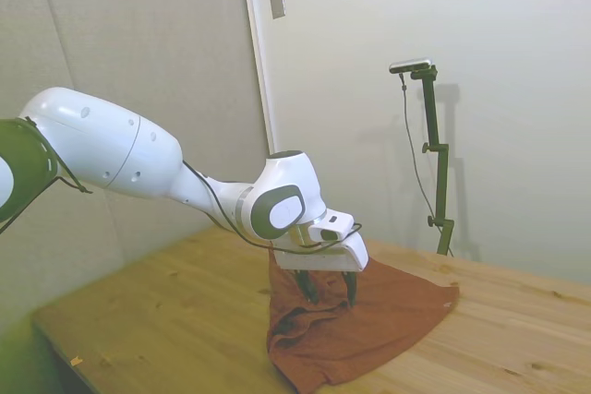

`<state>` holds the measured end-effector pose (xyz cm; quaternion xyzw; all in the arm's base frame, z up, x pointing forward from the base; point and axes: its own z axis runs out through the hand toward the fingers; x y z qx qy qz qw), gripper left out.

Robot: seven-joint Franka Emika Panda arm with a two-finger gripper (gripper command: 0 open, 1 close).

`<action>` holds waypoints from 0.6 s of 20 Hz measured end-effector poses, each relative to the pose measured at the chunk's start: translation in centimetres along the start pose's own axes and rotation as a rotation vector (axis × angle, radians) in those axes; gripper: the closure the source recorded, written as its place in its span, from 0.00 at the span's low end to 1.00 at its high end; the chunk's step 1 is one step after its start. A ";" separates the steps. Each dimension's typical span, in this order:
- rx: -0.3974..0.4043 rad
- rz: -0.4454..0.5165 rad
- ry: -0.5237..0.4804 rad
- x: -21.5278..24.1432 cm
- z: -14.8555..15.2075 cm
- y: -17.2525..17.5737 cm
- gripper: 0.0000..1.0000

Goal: Unfold the shorts

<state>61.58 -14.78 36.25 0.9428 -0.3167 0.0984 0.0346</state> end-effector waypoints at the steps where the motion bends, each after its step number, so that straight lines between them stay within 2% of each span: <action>1: 0.001 0.002 -0.002 0.1 0.2 -0.1 1.00; 12: 0.009 0.004 -0.006 0.7 0.9 -0.7 1.00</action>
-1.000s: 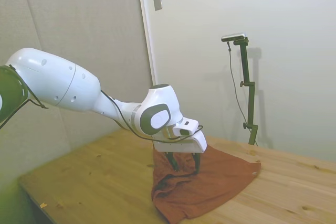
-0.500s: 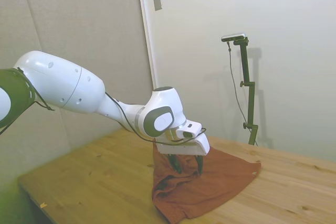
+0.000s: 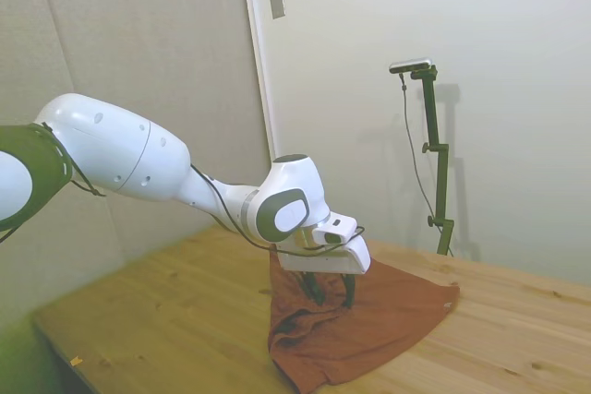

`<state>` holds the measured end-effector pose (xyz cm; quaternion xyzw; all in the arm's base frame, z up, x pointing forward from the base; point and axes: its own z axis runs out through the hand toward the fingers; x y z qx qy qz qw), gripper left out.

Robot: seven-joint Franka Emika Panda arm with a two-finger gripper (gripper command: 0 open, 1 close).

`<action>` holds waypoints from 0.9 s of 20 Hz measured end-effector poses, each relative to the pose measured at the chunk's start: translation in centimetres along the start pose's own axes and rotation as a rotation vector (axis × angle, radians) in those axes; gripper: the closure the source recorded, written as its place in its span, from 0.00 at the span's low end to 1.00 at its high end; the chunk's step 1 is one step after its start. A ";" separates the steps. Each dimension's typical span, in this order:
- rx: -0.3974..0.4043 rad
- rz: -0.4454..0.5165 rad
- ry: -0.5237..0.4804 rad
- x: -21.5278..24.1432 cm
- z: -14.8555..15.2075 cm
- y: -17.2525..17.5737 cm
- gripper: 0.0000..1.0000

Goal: Unfold the shorts

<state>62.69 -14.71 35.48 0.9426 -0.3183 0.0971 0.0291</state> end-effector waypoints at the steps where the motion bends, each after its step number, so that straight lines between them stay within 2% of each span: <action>1: 0.001 -0.001 0.000 0.1 0.0 -0.1 1.00; 13: 0.021 -0.027 -0.003 0.0 0.0 -0.9 1.00; 18: 0.041 -0.057 0.027 -1.2 -2.8 -1.7 1.00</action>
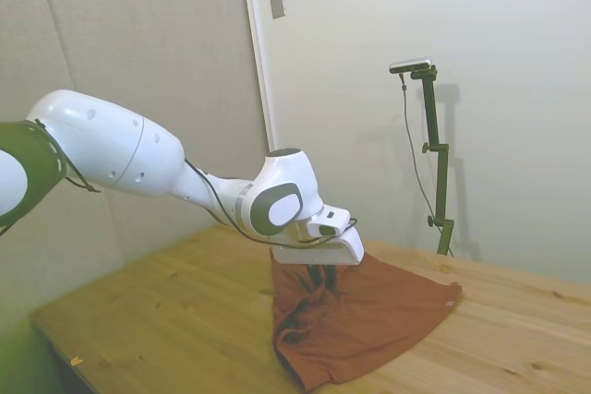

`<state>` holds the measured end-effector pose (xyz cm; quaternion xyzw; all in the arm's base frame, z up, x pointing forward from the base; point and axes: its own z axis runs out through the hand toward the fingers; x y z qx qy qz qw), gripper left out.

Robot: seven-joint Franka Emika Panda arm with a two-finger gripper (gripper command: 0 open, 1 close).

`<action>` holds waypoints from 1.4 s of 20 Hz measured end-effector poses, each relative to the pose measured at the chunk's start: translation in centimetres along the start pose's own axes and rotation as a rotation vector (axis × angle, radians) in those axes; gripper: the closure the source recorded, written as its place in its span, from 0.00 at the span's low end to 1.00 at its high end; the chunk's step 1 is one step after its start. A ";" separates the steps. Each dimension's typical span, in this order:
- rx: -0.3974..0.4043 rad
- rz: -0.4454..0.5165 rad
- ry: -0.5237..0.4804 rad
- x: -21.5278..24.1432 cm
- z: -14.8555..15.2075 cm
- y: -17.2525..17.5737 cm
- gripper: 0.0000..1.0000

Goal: Unfold the shorts

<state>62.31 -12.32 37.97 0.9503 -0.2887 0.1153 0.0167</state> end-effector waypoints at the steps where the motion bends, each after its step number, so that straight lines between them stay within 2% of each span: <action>1: 0.004 -0.012 0.008 -0.5 -0.7 -0.3 1.00; 5: 0.003 -0.144 0.070 -4.1 -4.0 -3.3 1.00; 9: -0.012 -0.307 0.135 -9.9 -6.8 -7.1 1.00; 10: -0.004 -0.345 0.158 -12.6 -7.8 -7.6 1.00; 13: -0.052 -0.410 0.190 -14.0 -7.8 -8.9 1.00; 18: -0.175 -0.597 0.228 -22.1 -7.7 -12.4 1.00; 24: -0.247 -0.741 0.213 -28.2 -6.1 -12.1 1.00; 25: -0.260 -0.756 0.209 -28.6 -5.7 -11.9 0.00; 28: -0.279 -0.771 0.196 -29.0 -5.0 -11.4 0.00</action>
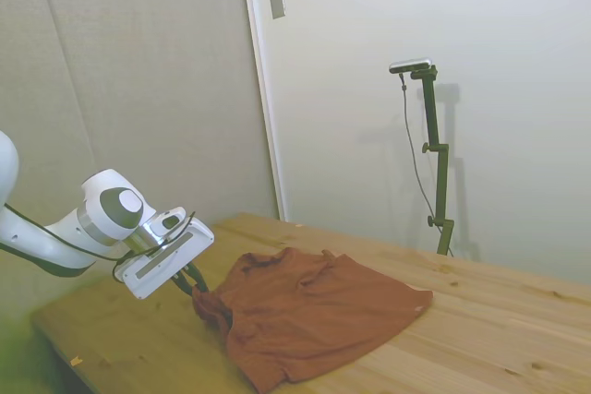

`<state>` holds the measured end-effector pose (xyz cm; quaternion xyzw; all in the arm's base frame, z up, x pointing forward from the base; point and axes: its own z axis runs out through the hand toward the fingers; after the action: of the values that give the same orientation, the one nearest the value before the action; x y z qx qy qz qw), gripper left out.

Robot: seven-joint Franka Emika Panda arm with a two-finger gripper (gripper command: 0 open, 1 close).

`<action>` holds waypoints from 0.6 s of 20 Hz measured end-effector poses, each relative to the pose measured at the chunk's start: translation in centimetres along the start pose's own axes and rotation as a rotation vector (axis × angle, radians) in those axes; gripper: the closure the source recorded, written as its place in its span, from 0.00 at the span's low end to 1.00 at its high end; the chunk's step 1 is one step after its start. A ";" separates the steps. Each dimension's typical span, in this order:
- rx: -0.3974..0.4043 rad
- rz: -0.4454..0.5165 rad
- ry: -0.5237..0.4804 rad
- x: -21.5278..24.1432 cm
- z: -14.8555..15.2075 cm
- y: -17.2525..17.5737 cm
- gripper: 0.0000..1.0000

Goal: Unfold the shorts

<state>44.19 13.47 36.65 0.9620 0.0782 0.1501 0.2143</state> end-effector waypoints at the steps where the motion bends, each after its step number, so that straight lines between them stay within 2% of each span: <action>1: 0.000 -0.003 0.000 0.0 0.0 0.0 0.00; 12: 0.007 -0.063 0.008 -0.9 -0.5 -2.2 0.00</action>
<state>42.98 15.43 35.95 0.9592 0.1100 0.1467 0.2153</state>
